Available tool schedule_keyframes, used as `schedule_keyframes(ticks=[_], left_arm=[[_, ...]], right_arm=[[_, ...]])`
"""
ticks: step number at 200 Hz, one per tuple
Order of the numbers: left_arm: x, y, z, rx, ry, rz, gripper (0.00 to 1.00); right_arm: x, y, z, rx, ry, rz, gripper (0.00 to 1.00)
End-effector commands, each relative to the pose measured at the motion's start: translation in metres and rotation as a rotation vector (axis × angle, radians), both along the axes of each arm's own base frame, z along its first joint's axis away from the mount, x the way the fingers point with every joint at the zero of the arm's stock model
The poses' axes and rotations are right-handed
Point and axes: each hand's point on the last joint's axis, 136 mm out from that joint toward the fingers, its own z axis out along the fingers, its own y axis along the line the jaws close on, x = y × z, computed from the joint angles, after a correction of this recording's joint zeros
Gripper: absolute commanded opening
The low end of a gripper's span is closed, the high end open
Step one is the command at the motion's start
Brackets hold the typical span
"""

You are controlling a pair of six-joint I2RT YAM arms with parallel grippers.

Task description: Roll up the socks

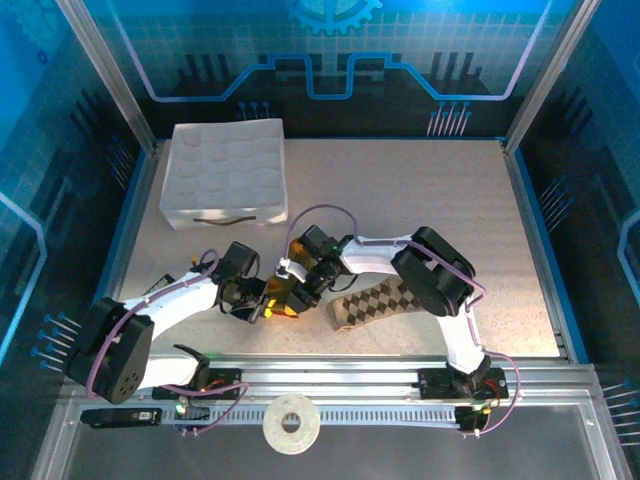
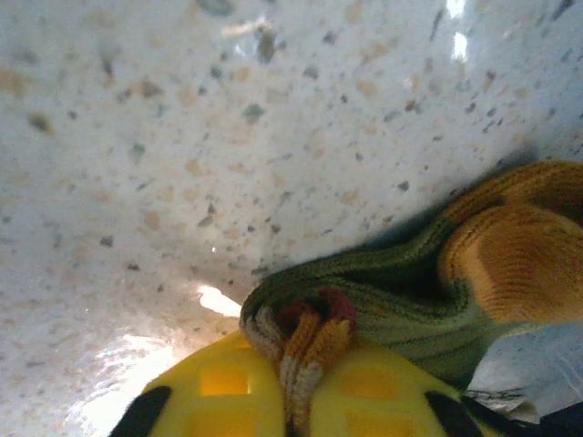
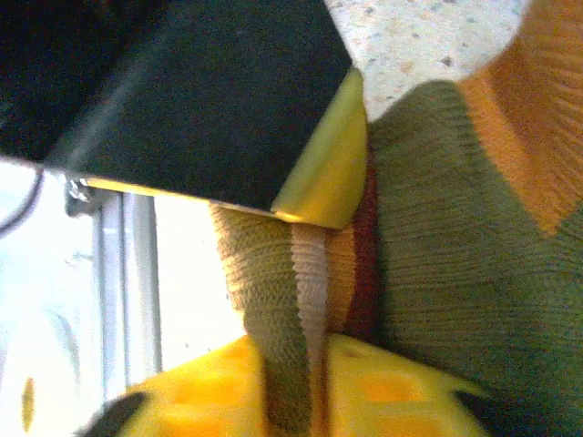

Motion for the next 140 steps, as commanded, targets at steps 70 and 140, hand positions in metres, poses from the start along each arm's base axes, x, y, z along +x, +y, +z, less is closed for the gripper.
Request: schedule_keyframes(ticks=[70, 140], left_arm=[[-0.051, 0.025, -0.015, 0.150, 0.274, 0.011, 0.00], [-0.043, 0.023, -0.015, 0.148, 0.278, 0.003, 0.00]], right_arm=[[-0.009, -0.007, 0.044, -0.093, -1.143, 0.140, 0.62], [-0.011, 0.023, 0.018, -0.142, -1.172, 0.236, 0.50]])
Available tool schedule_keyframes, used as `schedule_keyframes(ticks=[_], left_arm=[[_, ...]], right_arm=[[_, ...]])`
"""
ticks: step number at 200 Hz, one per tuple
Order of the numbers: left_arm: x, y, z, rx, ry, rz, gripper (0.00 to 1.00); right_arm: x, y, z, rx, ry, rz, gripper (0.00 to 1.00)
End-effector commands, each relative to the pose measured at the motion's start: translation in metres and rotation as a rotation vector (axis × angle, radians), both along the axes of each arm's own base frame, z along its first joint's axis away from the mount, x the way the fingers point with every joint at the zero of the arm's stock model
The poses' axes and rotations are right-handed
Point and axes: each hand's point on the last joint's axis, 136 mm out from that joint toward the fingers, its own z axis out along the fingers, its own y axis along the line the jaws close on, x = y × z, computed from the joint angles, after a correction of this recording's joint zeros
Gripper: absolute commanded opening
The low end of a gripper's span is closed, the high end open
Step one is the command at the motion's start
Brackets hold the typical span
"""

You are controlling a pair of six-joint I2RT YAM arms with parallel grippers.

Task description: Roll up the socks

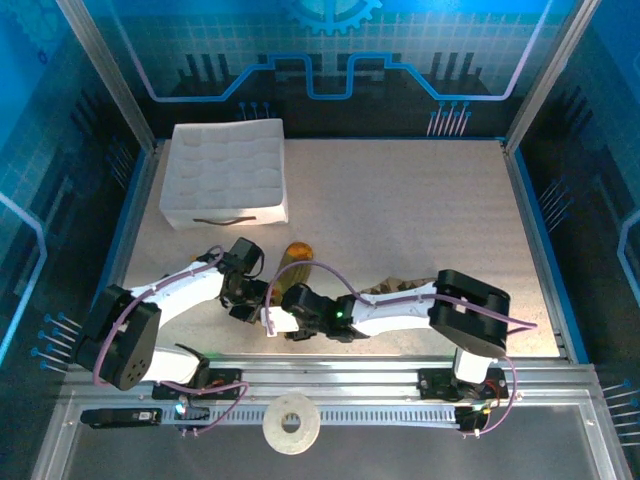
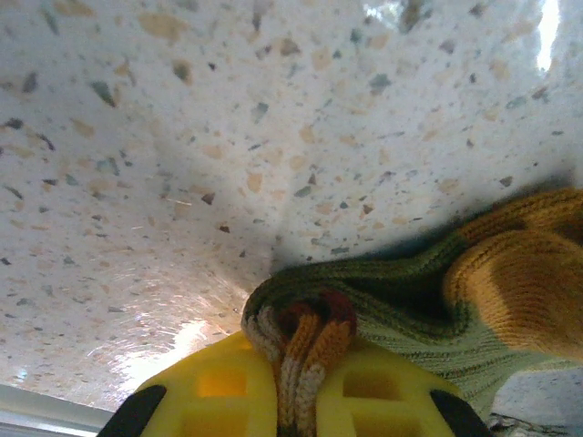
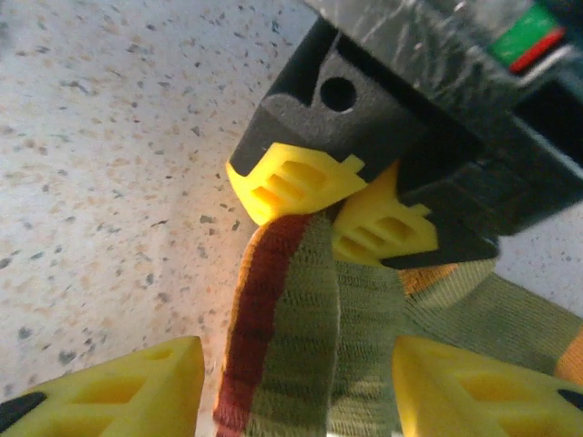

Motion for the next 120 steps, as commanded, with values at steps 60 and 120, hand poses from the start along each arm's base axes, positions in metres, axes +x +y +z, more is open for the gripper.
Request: schedule_keyframes(ticks=[60, 120], left_arm=[[-0.023, 0.020, -0.012, 0.072, 0.105, 0.000, 0.00], [-0.008, 0.022, 0.024, -0.004, -0.037, 0.061, 0.64]], right_arm=[[0.005, 0.002, -0.026, -0.058, 0.038, -0.042, 0.17], [-0.006, -0.016, -0.047, -0.065, 0.430, -0.108, 0.00]])
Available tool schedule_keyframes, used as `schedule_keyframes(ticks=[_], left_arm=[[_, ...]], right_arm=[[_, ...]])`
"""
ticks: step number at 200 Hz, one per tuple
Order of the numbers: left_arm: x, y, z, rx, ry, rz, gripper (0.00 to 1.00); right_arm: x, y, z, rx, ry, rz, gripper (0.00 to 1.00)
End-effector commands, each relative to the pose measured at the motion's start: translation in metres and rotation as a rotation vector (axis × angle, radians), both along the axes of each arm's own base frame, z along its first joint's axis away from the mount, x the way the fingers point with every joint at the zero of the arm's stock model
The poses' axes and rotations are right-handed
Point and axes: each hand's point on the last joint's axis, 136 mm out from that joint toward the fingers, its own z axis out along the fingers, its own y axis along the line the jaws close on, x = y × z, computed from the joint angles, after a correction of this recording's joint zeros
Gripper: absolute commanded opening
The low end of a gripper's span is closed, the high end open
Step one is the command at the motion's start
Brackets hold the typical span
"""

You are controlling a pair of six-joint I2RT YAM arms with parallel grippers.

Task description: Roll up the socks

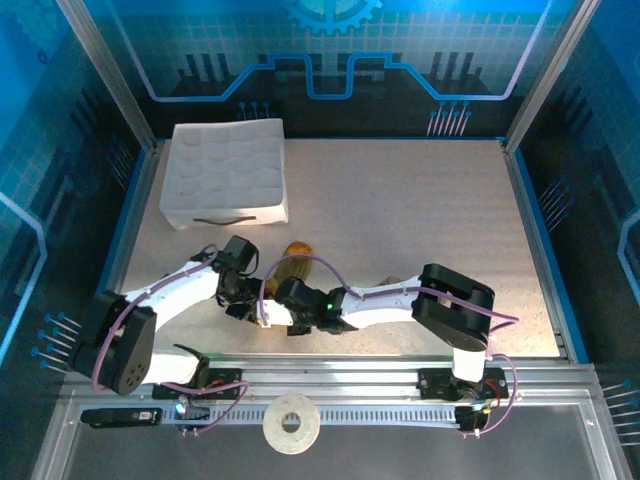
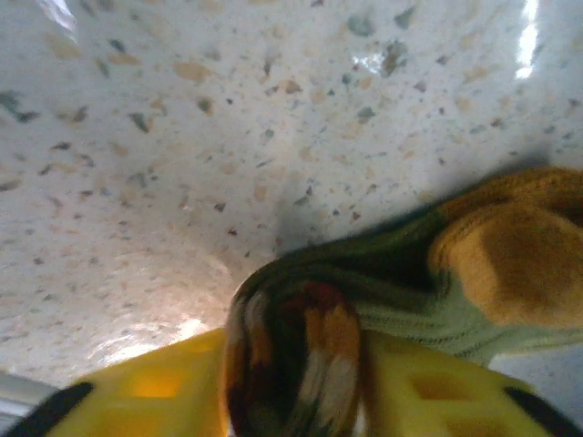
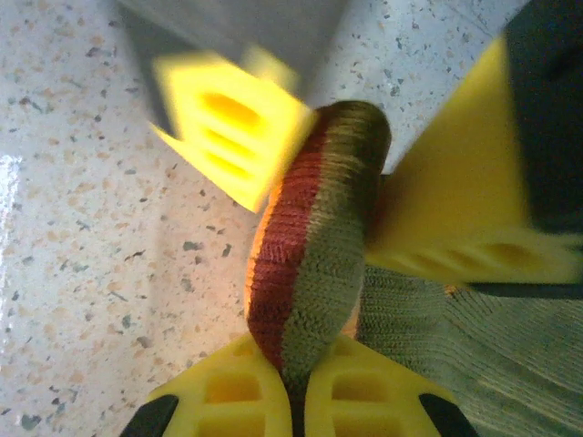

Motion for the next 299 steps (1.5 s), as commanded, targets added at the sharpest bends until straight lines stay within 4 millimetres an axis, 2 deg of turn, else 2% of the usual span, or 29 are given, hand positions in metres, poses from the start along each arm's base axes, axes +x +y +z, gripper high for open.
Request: schedule_keyframes(ticks=[1, 15, 44, 68, 94, 111, 147, 183, 217, 238, 264, 280, 299], left_arm=[[-0.012, 0.013, 0.014, 0.009, -0.009, 0.034, 0.66], [-0.011, 0.019, 0.026, 0.011, -0.055, 0.057, 0.76], [-0.007, 0.023, 0.041, -0.009, -0.171, 0.082, 0.77], [0.000, 0.017, 0.043, -0.057, -0.251, 0.058, 0.70], [0.006, 0.007, 0.037, -0.101, -0.300, 0.032, 0.58], [0.008, 0.004, 0.030, -0.102, -0.304, 0.015, 0.54], [0.006, 0.000, 0.009, -0.090, -0.272, -0.009, 0.53], [0.006, -0.004, -0.003, -0.063, -0.259, -0.044, 0.54], [-0.015, 0.006, -0.020, 0.018, -0.148, -0.060, 0.53], [-0.012, 0.011, -0.005, 0.052, -0.196, -0.028, 0.63], [0.000, 0.011, 0.026, 0.029, -0.308, 0.037, 0.65], [0.000, 0.003, 0.029, -0.033, -0.305, 0.065, 0.67], [0.001, -0.010, 0.024, -0.095, -0.275, 0.065, 0.67]], right_arm=[[-0.015, -0.024, -0.032, -0.067, 0.286, -0.044, 0.00], [-0.020, -0.027, -0.035, -0.052, 0.425, -0.057, 0.00], [-0.021, -0.030, -0.033, -0.015, 0.651, -0.093, 0.00], [-0.015, -0.033, -0.036, -0.001, 0.804, -0.153, 0.00], [-0.010, -0.036, -0.042, -0.010, 0.923, -0.208, 0.00], [-0.009, -0.040, -0.048, -0.022, 0.975, -0.236, 0.00], [-0.007, -0.046, -0.055, -0.028, 1.029, -0.267, 0.00], [-0.005, -0.045, -0.057, -0.038, 1.048, -0.281, 0.00], [-0.002, -0.042, -0.057, -0.036, 1.047, -0.288, 0.00], [0.000, -0.042, -0.058, -0.055, 1.046, -0.300, 0.00], [0.002, -0.043, -0.058, -0.061, 1.040, -0.308, 0.00], [0.002, -0.043, -0.058, -0.065, 1.038, -0.313, 0.00], [0.003, -0.042, -0.057, -0.063, 1.036, -0.313, 0.00]])
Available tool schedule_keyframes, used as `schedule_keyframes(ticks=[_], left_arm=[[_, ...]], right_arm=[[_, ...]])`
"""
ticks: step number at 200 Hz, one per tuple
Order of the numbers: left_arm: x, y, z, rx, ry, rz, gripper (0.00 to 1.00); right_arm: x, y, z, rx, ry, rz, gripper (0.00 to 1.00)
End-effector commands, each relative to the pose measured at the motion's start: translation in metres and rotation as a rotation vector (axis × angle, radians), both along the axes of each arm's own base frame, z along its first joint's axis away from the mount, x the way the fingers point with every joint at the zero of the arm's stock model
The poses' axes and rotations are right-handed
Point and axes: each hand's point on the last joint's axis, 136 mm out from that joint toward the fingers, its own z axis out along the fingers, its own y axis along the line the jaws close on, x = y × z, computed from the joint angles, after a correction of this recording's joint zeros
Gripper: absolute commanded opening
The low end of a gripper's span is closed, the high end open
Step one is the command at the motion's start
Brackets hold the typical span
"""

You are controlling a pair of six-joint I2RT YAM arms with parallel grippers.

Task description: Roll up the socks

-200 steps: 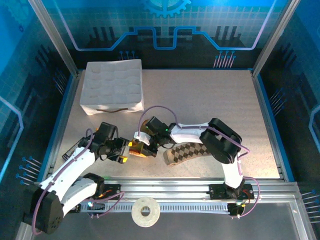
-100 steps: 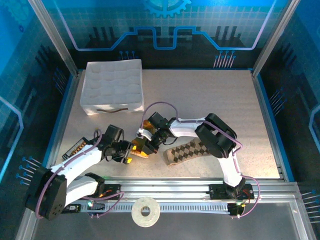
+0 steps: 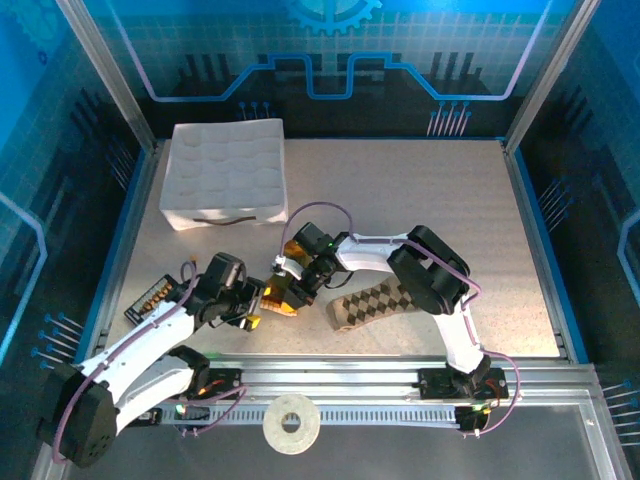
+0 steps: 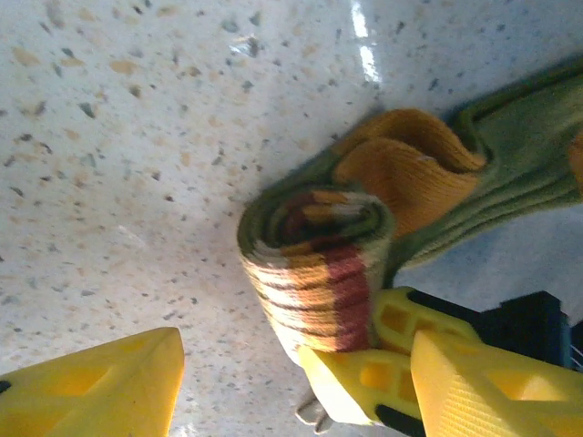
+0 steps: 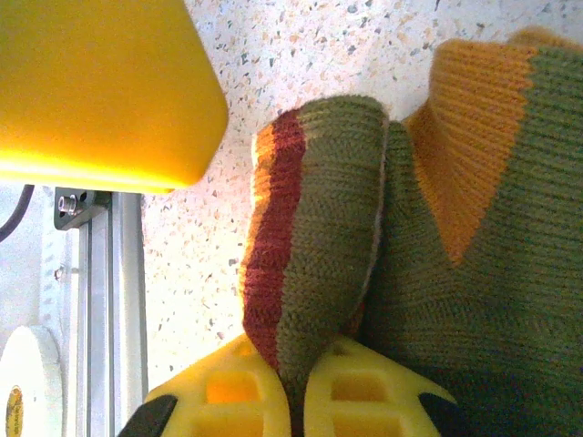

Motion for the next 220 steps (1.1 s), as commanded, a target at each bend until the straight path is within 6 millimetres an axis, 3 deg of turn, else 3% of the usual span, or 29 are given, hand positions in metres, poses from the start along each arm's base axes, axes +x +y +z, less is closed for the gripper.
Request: schedule_keyframes(ticks=[1, 44, 89, 106, 119, 129, 141, 156, 176, 187, 220], left_arm=[[-0.003, -0.011, -0.004, -0.060, 0.062, 0.020, 0.68], [0.012, -0.022, -0.010, -0.080, 0.054, 0.000, 0.61], [-0.003, -0.025, -0.037, -0.043, 0.156, -0.046, 0.42], [-0.013, -0.021, -0.049, -0.017, 0.203, -0.066, 0.28], [-0.025, -0.016, -0.057, 0.008, 0.264, -0.070, 0.03], [-0.035, -0.012, -0.061, 0.023, 0.308, -0.068, 0.00], [-0.044, -0.007, -0.061, 0.041, 0.347, -0.060, 0.00], [-0.054, -0.001, -0.060, 0.058, 0.390, -0.034, 0.00], [-0.059, 0.002, -0.057, 0.070, 0.428, 0.001, 0.00], [-0.059, 0.002, -0.056, 0.071, 0.439, 0.012, 0.00], [-0.056, 0.001, -0.054, 0.086, 0.475, 0.019, 0.00]], right_arm=[[-0.014, -0.034, -0.051, -0.226, 0.072, -0.034, 0.00], [-0.012, -0.031, -0.050, -0.229, 0.077, -0.034, 0.00], [-0.011, -0.030, -0.048, -0.227, 0.072, -0.039, 0.00], [-0.011, -0.030, -0.047, -0.220, 0.065, -0.035, 0.00], [-0.010, -0.030, -0.043, -0.203, 0.037, -0.028, 0.00], [-0.008, -0.029, -0.038, -0.186, -0.004, -0.026, 0.06], [-0.004, -0.028, -0.029, -0.150, -0.087, -0.026, 0.14], [0.005, -0.026, -0.003, -0.057, -0.278, -0.039, 0.30], [0.016, -0.029, 0.040, 0.060, -0.698, -0.060, 0.53], [0.013, -0.034, 0.052, 0.068, -0.917, -0.046, 0.64], [0.001, -0.033, 0.055, -0.042, -1.206, 0.062, 0.65]])
